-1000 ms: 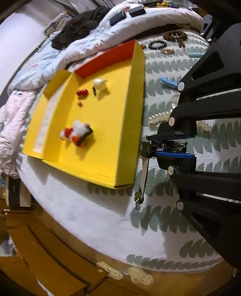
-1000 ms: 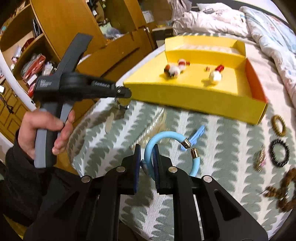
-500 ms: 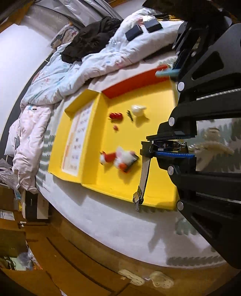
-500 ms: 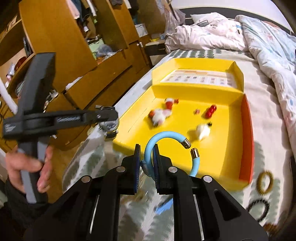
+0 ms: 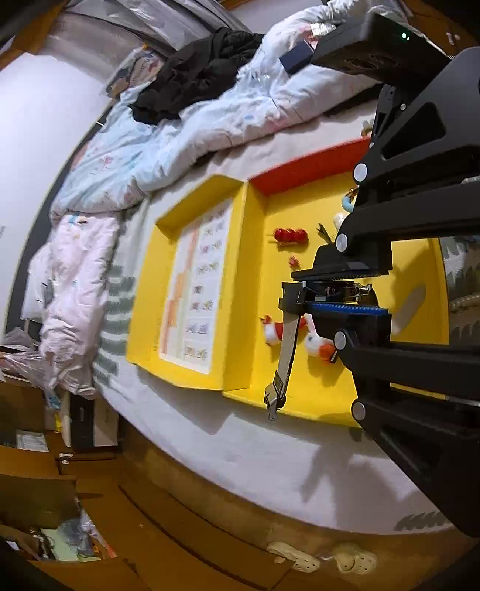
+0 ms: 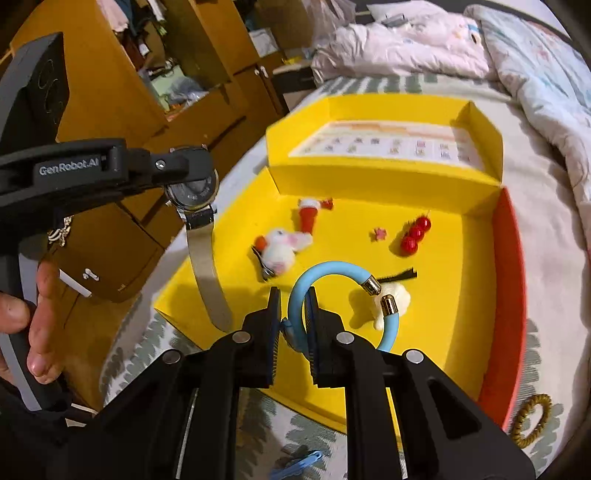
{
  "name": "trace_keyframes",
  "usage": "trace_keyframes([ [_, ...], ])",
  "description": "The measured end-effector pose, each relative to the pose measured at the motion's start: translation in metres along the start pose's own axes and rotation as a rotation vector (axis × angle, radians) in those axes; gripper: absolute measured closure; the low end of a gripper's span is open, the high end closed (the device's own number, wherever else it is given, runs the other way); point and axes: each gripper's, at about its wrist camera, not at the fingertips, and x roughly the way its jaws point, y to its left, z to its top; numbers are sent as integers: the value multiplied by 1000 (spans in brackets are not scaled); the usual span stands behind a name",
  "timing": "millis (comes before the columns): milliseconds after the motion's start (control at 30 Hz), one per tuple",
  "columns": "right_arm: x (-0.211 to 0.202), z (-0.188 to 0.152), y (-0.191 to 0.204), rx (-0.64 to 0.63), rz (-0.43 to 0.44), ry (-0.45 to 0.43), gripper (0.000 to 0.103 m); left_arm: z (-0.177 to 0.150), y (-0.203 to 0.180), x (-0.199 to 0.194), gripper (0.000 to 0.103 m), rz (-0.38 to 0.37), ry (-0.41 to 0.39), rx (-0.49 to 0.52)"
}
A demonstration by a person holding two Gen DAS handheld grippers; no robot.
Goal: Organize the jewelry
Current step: 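Carry the watch and bangle into the yellow box and open both grippers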
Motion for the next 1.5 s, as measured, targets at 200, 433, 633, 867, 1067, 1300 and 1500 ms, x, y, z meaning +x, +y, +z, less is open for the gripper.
trace_keyframes([
  [200,16,-9,-9,12,1,40,89,-23,0,41,92,48,110,24],
  [433,30,-16,-15,21,-22,78,89,-38,1,62,92,74,167,38],
  [633,42,-19,-21,24,-53,107,88,-41,0,68,92,68,172,44],
  [867,42,-20,-24,20,-88,93,82,-43,1,78,90,68,178,54],
  [1067,22,-17,-28,40,-89,65,80,-39,-5,63,73,72,125,83],
  [1300,-27,-14,-27,49,-91,-19,78,-31,5,24,53,59,44,49],
  [1500,-79,-26,-26,49,-110,-119,47,-34,44,-28,44,60,-38,-39],
])
